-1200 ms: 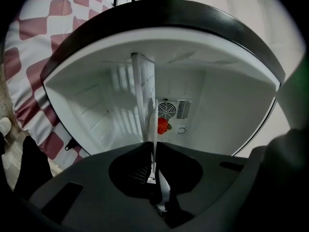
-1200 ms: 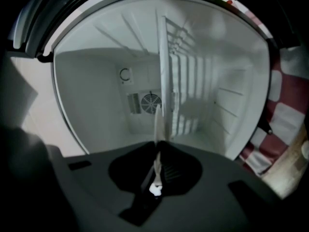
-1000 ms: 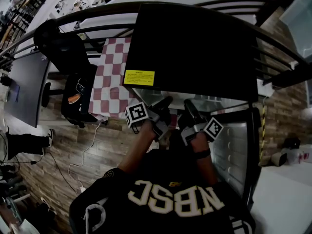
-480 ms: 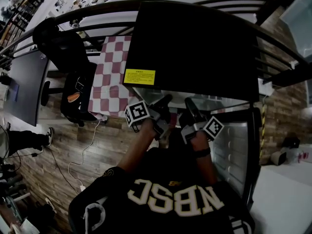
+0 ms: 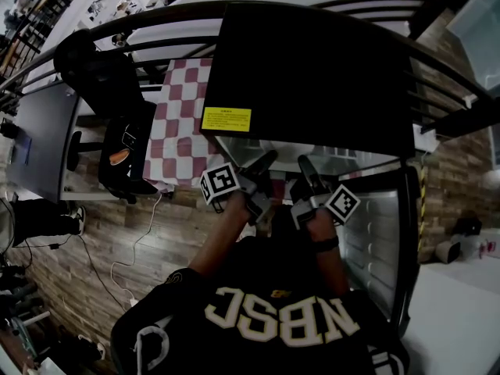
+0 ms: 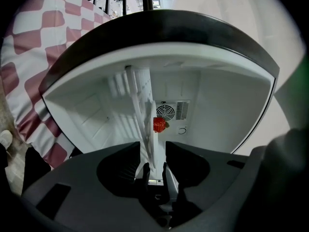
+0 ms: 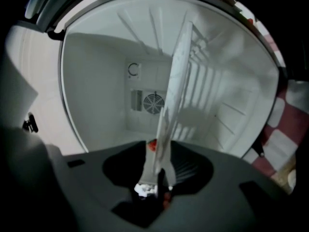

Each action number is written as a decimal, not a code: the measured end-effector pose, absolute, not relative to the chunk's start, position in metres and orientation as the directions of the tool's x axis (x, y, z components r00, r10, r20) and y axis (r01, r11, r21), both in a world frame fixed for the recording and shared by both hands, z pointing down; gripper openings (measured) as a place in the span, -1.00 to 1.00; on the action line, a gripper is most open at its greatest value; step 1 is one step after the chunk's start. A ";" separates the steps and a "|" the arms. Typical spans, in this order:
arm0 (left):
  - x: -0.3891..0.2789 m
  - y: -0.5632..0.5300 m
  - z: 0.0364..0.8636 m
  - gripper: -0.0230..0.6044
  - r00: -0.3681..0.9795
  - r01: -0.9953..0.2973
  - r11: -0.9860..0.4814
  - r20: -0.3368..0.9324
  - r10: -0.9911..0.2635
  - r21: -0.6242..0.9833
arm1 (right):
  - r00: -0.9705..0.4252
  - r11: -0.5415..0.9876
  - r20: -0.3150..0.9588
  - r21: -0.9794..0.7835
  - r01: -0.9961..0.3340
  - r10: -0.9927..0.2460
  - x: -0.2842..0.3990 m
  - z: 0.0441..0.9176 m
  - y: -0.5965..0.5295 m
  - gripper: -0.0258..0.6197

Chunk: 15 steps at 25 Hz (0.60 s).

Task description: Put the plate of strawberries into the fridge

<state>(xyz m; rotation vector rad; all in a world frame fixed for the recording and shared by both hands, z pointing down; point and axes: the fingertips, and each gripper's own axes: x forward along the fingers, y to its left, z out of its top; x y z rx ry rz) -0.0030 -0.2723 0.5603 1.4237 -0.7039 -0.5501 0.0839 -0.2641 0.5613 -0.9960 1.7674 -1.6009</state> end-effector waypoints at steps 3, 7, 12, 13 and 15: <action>-0.006 -0.268 0.562 -0.41 0.683 -0.079 0.082 0.114 -0.721 0.994 | -0.575 0.021 0.074 -0.987 -0.157 -0.815 0.084 0.561 -0.259 -0.44; -0.009 -0.260 0.558 -0.41 0.684 -0.048 0.077 0.089 -0.724 0.996 | -0.569 0.072 0.044 -0.981 -0.181 -0.821 0.085 0.556 -0.250 -0.44; -0.013 -0.250 0.559 -0.41 0.683 -0.053 0.046 0.070 -0.727 0.998 | -0.580 0.095 0.035 -0.977 -0.193 -0.814 0.082 0.556 -0.240 -0.44; -0.012 -0.249 0.558 -0.41 0.684 -0.052 0.044 0.068 -0.726 0.998 | -0.587 0.101 0.026 -0.978 -0.182 -0.809 0.080 0.556 -0.239 -0.44; -0.009 -0.246 0.556 -0.41 0.691 -0.051 0.040 0.064 -0.720 0.998 | -0.591 0.093 0.024 -0.982 -0.166 -0.807 0.078 0.558 -0.237 -0.45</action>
